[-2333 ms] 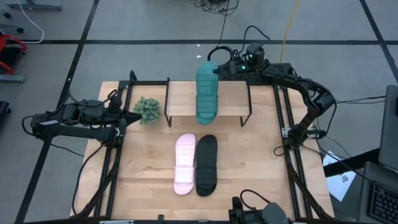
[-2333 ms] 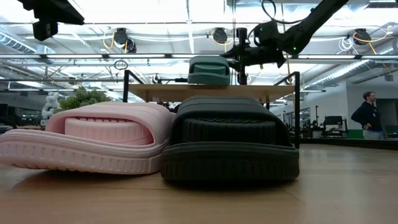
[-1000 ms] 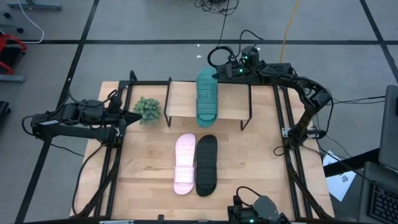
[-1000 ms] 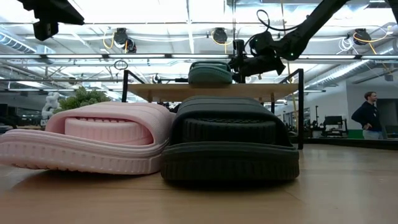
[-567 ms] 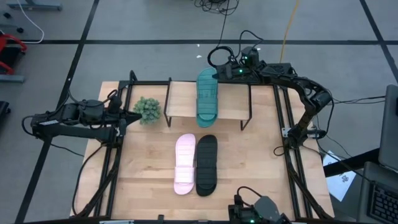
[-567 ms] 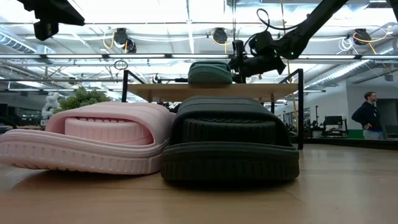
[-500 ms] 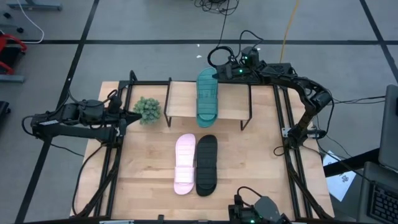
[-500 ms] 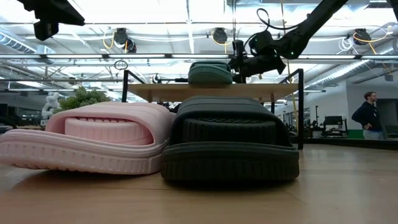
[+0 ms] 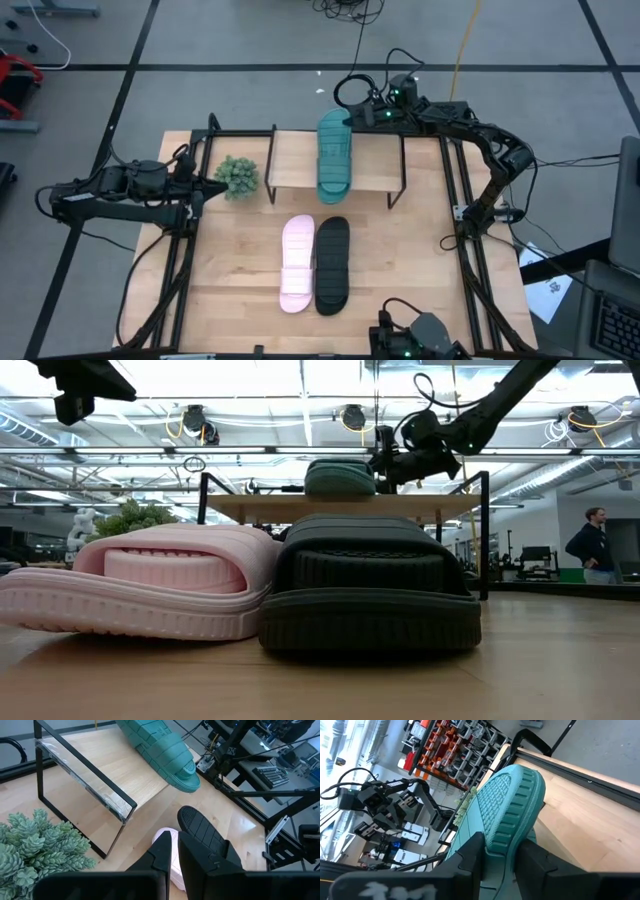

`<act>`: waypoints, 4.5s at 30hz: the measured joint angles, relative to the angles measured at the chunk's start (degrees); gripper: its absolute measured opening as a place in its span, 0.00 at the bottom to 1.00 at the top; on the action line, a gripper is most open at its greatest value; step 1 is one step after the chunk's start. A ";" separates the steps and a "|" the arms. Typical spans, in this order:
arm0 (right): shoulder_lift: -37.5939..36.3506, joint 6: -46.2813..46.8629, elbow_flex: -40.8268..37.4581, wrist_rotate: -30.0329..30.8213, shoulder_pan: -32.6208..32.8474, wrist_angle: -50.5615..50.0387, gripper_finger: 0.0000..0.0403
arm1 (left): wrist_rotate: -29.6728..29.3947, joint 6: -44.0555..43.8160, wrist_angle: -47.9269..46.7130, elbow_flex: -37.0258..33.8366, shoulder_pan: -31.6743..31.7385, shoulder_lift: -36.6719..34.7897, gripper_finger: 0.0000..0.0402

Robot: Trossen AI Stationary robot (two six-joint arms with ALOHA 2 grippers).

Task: Pick and place slides into the shelf
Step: Put the pair of green slides on the shelf, then put the pair of black slides on the shelf

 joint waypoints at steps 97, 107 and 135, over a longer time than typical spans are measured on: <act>-26.87 -0.51 -0.03 -1.35 -6.11 -2.75 0.44 | -0.04 1.99 -0.04 0.00 0.00 0.02 0.08; -46.01 -10.48 -0.03 13.76 23.57 -31.83 0.40 | -0.14 0.76 -0.04 -0.02 0.00 0.97 0.08; -37.45 11.69 -43.64 67.77 74.58 9.83 0.36 | 1.56 1.80 -0.02 -0.02 0.00 5.96 0.08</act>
